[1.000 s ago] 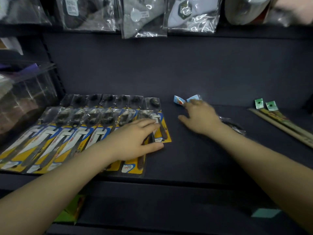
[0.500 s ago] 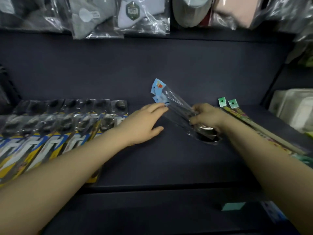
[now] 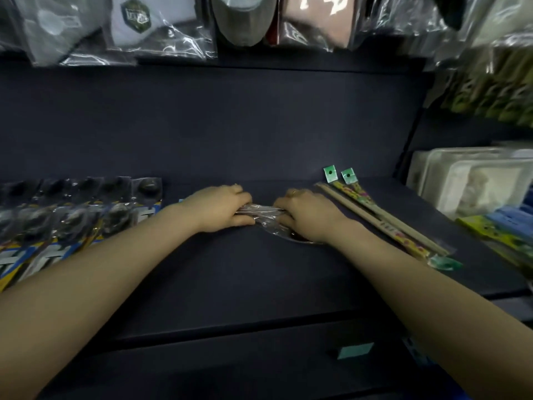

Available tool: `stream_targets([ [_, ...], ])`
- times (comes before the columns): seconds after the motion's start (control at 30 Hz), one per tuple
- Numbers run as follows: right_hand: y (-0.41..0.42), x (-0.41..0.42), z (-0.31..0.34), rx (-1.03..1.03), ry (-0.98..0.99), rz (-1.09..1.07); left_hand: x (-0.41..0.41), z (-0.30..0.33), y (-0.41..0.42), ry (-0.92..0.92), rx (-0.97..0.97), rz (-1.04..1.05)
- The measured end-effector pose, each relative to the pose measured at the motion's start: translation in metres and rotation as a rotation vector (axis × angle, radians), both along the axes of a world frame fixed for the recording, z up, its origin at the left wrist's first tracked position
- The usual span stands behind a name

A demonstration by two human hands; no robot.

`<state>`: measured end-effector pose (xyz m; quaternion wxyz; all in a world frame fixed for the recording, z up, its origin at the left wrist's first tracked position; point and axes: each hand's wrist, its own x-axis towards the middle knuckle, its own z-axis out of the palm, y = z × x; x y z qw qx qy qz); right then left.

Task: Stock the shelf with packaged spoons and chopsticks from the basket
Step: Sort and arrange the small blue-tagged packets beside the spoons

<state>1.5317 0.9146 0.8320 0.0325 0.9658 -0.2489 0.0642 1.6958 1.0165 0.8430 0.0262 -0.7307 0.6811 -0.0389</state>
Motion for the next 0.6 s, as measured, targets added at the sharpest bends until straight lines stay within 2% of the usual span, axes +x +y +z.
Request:
stream_targets([
  [0.1,-0.009,0.0,-0.001,-0.121,0.103,-0.084,-0.002,0.003,0.002,0.022,0.009,0.071],
  [0.17,-0.019,0.0,0.002,-0.027,0.115,-0.144,-0.003,0.003,0.008,0.044,-0.005,0.12],
  [0.23,-0.032,-0.002,0.007,0.203,0.015,-0.145,-0.004,0.003,0.014,0.103,-0.023,0.152],
  [0.33,-0.039,-0.009,0.016,0.767,-0.265,-0.057,-0.008,0.001,0.025,0.2,-0.065,0.159],
  [0.37,-0.041,-0.01,0.017,0.871,-0.284,-0.031,-0.01,0.001,0.028,0.244,-0.098,0.165],
  [0.4,-0.043,-0.01,0.018,0.855,-0.242,-0.004,-0.013,0.002,0.03,0.288,-0.136,0.178],
  [0.47,-0.048,-0.006,0.016,0.652,-0.171,0.02,-0.016,0.004,0.036,0.371,-0.192,0.219],
  [0.6,-0.05,0.009,0.01,0.368,-0.253,-0.007,-0.019,0.003,0.047,0.559,-0.175,0.321],
])
